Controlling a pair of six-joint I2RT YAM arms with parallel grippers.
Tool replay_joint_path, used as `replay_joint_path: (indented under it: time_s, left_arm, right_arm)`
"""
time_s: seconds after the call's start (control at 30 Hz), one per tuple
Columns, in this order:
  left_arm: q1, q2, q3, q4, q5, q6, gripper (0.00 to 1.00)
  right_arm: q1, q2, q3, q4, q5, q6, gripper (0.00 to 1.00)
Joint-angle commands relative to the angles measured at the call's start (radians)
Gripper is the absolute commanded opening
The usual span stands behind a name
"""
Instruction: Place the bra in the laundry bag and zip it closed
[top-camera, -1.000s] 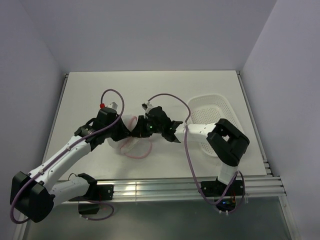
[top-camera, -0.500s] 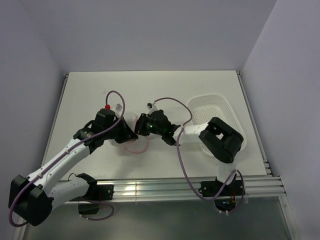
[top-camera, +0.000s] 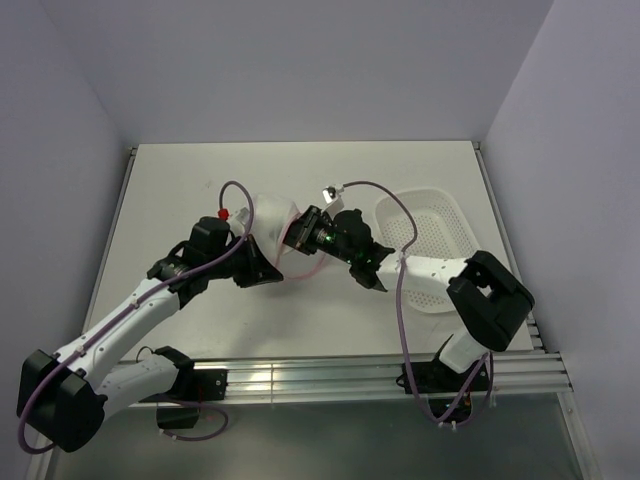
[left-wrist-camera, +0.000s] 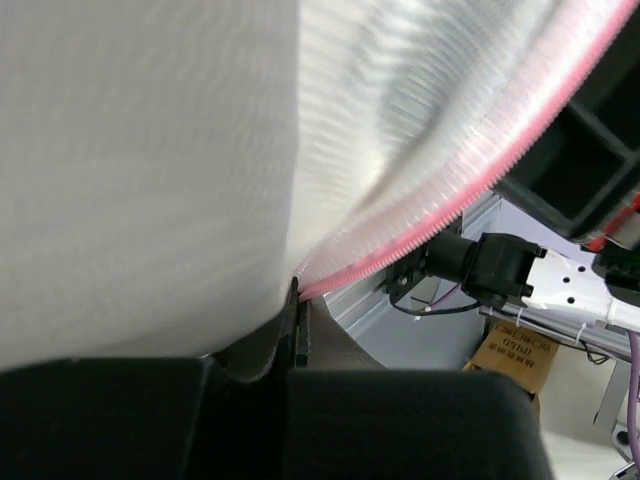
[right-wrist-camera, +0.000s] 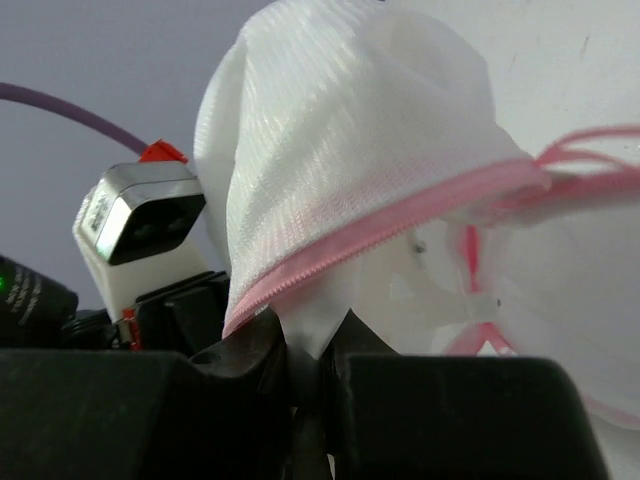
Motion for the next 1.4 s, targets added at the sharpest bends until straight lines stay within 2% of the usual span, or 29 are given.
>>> replay_joint_path:
  time_s: [0.0, 0.13, 0.23, 0.27, 0.3, 0.33, 0.4, 0.53, 0.6, 0.77, 0.87, 0.97, 1.07, 1.13, 1.27, 1.3, 1.37]
  left_arm:
    - [-0.004, -0.013, 0.008, -0.03, 0.034, 0.054, 0.0]
    - [-0.004, -0.016, 0.018, -0.04, 0.041, 0.069, 0.0]
    - [-0.004, -0.018, -0.03, 0.102, 0.156, -0.003, 0.0]
    - [-0.006, -0.022, -0.048, 0.162, 0.231, -0.073, 0.0]
    - [-0.007, -0.022, -0.065, 0.295, 0.266, -0.111, 0.0]
    - [-0.013, -0.016, -0.096, 0.358, 0.297, -0.192, 0.0]
    - [-0.026, -0.001, -0.113, 0.519, 0.352, -0.254, 0.0]
    - [-0.096, 0.048, -0.102, 0.692, 0.383, -0.386, 0.0]
    - [-0.114, 0.056, -0.084, 0.727, 0.377, -0.412, 0.0]
    - [-0.125, 0.045, -0.085, 0.91, 0.374, -0.55, 0.0]
    - [-0.124, 0.03, -0.067, 0.898, 0.362, -0.552, 0.0]
    - [-0.124, 0.019, -0.038, 0.791, 0.334, -0.488, 0.0]
    - [-0.118, 0.016, -0.077, 0.825, 0.322, -0.501, 0.0]
    - [-0.105, 0.013, -0.096, 0.77, 0.299, -0.456, 0.0]
    - [-0.084, -0.008, -0.104, 0.55, 0.195, -0.314, 0.0]
    - [-0.082, -0.013, -0.104, 0.443, 0.131, -0.285, 0.0]
    - [-0.081, -0.024, -0.102, 0.335, 0.057, -0.201, 0.0]
  right_arm:
    - [-0.015, -0.079, -0.015, 0.076, 0.012, 0.023, 0.0]
    - [-0.037, -0.127, -0.043, 0.08, 0.018, 0.043, 0.0]
    - [-0.035, -0.157, -0.061, 0.067, 0.068, 0.04, 0.0]
    - [-0.027, -0.182, -0.07, 0.06, 0.094, 0.031, 0.0]
    - [-0.021, -0.197, -0.075, 0.019, 0.13, 0.004, 0.0]
    - [-0.017, -0.231, -0.084, -0.004, 0.191, -0.01, 0.0]
    - [-0.001, -0.265, -0.098, -0.045, 0.257, -0.049, 0.0]
    - [0.032, -0.337, -0.078, -0.18, 0.397, -0.127, 0.0]
    - [0.061, -0.357, -0.066, -0.252, 0.481, -0.17, 0.0]
    - [0.114, -0.303, 0.014, -0.41, 0.607, -0.225, 0.0]
    - [0.14, -0.241, 0.058, -0.51, 0.671, -0.242, 0.0]
    - [0.161, -0.153, 0.118, -0.637, 0.734, -0.254, 0.0]
    - [0.172, -0.061, 0.154, -0.732, 0.759, -0.251, 0.0]
    - [0.178, -0.001, 0.166, -0.782, 0.771, -0.239, 0.0]
    - [0.178, 0.056, 0.174, -0.84, 0.782, -0.227, 0.0]
    - [0.18, 0.059, 0.169, -0.848, 0.779, -0.231, 0.0]
    - [0.18, 0.037, 0.149, -0.829, 0.755, -0.251, 0.0]
